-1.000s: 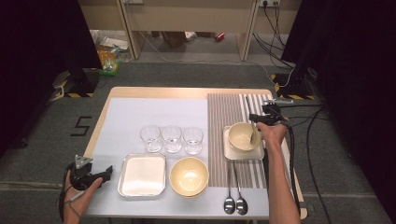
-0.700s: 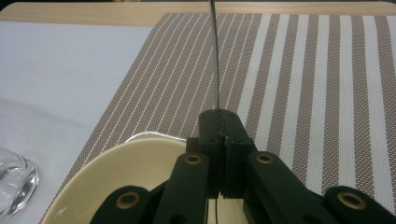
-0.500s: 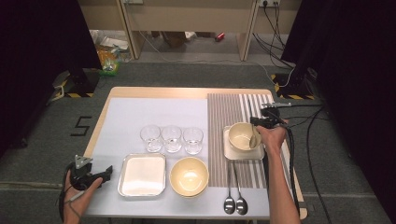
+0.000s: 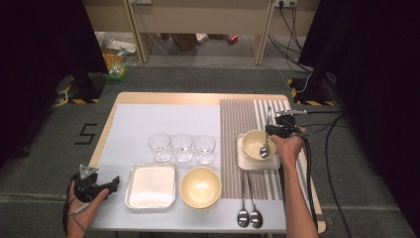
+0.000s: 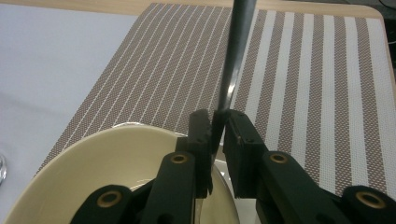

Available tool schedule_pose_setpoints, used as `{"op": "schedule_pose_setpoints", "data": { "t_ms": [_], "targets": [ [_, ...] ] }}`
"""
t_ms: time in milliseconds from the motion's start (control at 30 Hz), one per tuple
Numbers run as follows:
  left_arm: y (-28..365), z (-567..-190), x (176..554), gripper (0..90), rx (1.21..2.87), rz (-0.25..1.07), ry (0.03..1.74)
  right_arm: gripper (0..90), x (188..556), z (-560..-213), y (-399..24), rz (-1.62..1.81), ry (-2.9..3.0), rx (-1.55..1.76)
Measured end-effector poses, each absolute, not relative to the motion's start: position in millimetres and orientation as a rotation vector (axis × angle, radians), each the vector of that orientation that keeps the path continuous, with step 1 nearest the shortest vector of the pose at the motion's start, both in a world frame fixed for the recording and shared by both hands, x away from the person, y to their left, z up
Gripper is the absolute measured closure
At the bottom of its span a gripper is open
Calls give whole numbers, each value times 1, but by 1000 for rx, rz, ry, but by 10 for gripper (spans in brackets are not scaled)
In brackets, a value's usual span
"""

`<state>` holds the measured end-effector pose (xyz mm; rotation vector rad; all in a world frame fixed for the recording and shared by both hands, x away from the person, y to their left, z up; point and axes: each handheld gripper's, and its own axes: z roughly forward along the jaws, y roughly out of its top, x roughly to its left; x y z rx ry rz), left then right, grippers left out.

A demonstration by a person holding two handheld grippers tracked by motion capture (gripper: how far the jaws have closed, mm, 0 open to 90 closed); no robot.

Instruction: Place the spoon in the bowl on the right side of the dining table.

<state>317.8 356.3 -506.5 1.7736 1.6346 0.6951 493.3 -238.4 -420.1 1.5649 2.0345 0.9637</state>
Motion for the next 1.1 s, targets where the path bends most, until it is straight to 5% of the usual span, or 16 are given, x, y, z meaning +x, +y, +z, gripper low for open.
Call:
{"op": "schedule_pose_setpoints", "data": {
  "t_ms": [1100],
  "targets": [
    [356,-506,318,122,1772,695,1635,608,482,-408,-257,810,1926,1625]
  ]
}}
